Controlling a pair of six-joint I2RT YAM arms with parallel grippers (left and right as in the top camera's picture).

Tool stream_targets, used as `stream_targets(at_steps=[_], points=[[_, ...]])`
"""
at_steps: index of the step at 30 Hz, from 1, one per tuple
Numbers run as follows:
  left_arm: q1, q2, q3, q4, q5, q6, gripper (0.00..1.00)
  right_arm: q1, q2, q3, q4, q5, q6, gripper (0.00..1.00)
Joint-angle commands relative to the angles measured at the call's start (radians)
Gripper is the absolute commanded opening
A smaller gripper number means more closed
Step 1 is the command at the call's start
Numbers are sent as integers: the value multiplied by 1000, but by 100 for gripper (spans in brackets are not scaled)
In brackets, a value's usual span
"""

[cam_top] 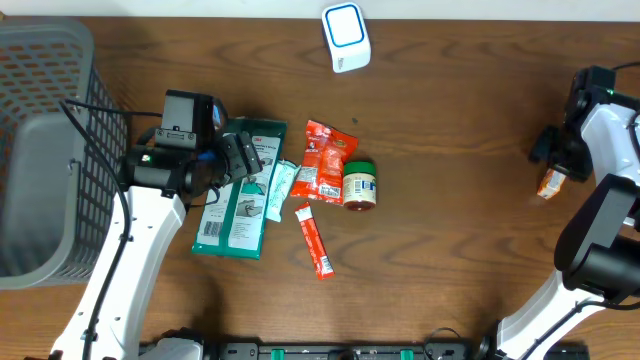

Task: Scan the item barcode
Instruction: 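Lower the Kleenex pack onto the table and open the right gripper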

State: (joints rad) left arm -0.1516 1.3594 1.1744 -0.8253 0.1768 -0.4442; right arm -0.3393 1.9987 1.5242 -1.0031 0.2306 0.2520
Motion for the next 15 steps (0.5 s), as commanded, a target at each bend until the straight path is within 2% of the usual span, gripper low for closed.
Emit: stream_targets(at_steps=[1,11,15], points=[[3,-5,15,0,-10,6,87,-2,2,-11,-11,29,6,65],[3,-5,15,0,-10,6,87,-2,3,-72,31,18,40,65],[3,-5,15,0,-10,6,87,-2,3,-78,53,-104,30,65]])
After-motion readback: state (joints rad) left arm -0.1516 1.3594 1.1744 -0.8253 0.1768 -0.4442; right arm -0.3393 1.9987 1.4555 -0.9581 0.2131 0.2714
